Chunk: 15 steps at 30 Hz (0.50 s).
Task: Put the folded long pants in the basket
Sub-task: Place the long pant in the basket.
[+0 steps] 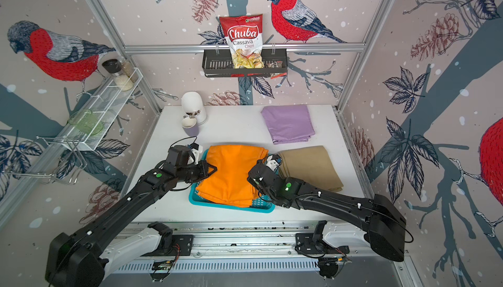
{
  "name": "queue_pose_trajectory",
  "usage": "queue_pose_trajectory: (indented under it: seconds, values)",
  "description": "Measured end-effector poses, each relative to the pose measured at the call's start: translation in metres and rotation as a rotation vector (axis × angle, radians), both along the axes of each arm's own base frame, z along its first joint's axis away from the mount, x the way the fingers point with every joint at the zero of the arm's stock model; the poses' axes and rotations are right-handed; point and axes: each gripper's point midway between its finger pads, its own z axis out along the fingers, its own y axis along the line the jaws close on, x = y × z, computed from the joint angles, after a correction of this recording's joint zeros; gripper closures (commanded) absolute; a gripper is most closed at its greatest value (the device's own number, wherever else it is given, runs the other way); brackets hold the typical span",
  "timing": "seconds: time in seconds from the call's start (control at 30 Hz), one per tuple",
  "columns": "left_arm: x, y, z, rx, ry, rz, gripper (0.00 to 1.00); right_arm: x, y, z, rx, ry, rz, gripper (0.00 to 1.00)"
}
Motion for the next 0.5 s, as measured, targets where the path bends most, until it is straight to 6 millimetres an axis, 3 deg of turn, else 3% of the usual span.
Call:
queue_pose_trajectory:
  seconds: [0.33, 0.4, 0.47, 0.5]
  values:
    - [-0.012, -0.01, -0.037, 0.039, 0.056, -0.023, 0.98, -0.002, -0.028, -0.04, -0.03, 0.093, -0.082, 1.0]
    - [-0.014, -0.01, -0.04, 0.04, 0.067, -0.021, 0.81, -0.002, -0.031, -0.044, -0.033, 0.1, -0.089, 1.0]
    - [-0.014, -0.01, -0.04, 0.04, 0.074, -0.016, 0.7, -0.002, -0.032, -0.045, -0.033, 0.103, -0.09, 0.92]
    - [-0.013, -0.009, -0.04, 0.048, 0.077, -0.01, 0.63, -0.001, -0.032, -0.044, -0.033, 0.102, -0.091, 0.84]
